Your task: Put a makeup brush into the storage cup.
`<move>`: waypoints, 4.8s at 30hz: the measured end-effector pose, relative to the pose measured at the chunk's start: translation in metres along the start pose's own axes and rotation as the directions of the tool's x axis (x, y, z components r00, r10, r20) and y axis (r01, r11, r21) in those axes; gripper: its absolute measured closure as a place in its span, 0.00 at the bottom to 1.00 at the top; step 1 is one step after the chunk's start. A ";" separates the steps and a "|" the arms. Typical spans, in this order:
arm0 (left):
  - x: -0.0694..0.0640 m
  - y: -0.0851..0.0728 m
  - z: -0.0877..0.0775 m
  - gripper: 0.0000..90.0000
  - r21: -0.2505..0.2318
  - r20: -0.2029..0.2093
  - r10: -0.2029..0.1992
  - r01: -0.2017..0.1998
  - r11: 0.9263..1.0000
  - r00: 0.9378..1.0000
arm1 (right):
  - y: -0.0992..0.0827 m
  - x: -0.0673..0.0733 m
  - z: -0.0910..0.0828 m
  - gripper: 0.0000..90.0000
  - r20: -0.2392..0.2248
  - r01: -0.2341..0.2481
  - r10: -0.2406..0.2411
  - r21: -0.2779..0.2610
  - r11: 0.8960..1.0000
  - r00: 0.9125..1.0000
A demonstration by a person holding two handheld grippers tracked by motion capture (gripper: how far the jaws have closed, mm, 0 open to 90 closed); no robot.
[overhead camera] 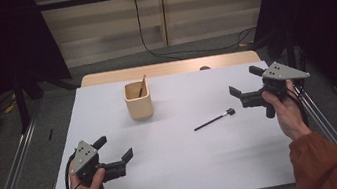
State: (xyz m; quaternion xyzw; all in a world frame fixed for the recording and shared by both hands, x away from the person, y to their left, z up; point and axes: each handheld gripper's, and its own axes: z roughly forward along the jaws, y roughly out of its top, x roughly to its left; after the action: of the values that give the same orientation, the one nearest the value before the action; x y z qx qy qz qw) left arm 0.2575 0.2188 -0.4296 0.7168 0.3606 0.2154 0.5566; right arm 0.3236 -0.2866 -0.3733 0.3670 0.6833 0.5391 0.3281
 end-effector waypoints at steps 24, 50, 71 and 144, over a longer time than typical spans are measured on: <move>0.008 -0.002 0.001 0.02 0.020 -0.006 -0.020 0.020 1.000 1.000 | 0.029 -0.019 0.064 0.00 -0.022 0.042 -0.039 0.115 0.993 0.999; 0.010 -0.002 0.001 0.02 0.021 -0.011 -0.012 0.013 1.000 1.000 | 0.009 -0.039 0.087 0.08 -0.114 -0.058 0.153 0.586 0.808 0.982; 0.009 -0.003 0.001 0.02 0.029 -0.007 -0.009 0.009 1.000 1.000 | -0.007 -0.039 0.103 0.04 -0.192 0.025 0.248 0.835 0.550 0.950; 0.009 -0.004 0.003 0.02 0.037 0.004 0.006 -0.006 0.999 1.000 | -0.050 0.006 0.143 0.95 -0.643 0.617 -0.040 0.713 0.334 0.765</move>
State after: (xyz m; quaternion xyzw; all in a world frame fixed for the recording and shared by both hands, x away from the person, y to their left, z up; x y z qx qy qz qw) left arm 0.2643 0.2244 -0.4350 0.7284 0.3611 0.2092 0.5434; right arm 0.4333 -0.2180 -0.4511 0.1686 0.9825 0.0783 -0.0129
